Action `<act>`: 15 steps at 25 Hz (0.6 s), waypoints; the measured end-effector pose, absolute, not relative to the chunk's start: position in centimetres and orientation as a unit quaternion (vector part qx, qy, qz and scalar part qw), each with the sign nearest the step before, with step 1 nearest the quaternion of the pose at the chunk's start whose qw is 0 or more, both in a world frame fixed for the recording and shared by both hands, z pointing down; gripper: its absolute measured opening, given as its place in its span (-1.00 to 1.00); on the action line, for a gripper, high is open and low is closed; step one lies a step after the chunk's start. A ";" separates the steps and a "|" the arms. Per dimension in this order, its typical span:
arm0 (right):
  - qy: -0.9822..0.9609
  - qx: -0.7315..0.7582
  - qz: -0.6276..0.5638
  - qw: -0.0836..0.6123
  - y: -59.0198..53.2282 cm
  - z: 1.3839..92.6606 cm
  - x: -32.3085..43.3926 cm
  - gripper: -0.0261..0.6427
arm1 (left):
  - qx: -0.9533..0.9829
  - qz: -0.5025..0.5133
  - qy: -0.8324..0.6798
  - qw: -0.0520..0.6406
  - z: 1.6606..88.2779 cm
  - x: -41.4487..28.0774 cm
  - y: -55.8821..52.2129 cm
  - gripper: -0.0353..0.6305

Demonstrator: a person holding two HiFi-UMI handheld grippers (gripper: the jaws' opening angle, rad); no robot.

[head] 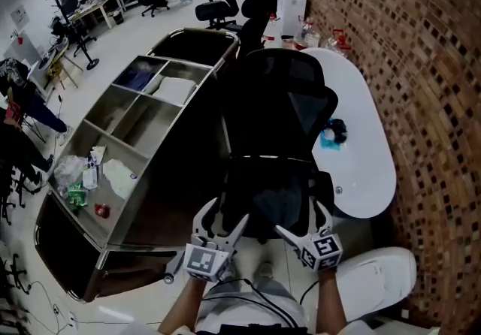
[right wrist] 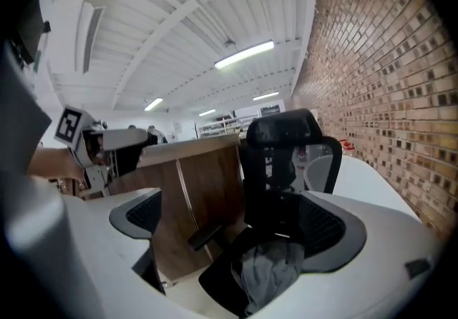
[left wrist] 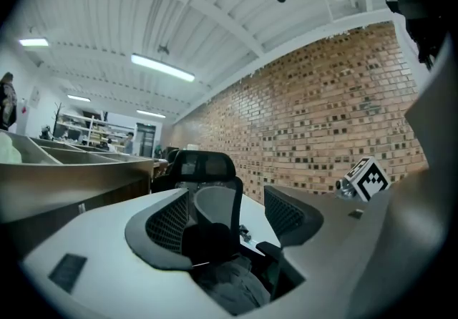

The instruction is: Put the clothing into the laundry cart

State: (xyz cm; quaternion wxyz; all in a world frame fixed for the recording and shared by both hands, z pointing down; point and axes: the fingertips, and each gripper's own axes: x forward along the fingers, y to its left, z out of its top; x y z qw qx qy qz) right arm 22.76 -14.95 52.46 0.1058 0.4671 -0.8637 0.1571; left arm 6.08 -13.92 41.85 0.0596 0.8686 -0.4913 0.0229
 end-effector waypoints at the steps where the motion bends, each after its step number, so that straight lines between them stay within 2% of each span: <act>1: -0.861 0.463 0.163 0.131 -15.8 54.3 22.8 0.97 | 0.869 0.026 -0.491 0.063 42.4 6.3 -14.5 0.08; 7: -0.841 0.430 0.233 0.233 -19.1 67.2 22.7 0.96 | 0.865 0.062 -0.487 0.105 47.8 6.7 -17.1 0.08; 15: -0.793 0.447 0.301 0.282 -23.9 84.4 23.9 0.95 | 0.851 0.075 -0.497 0.153 57.3 5.9 -19.8 0.07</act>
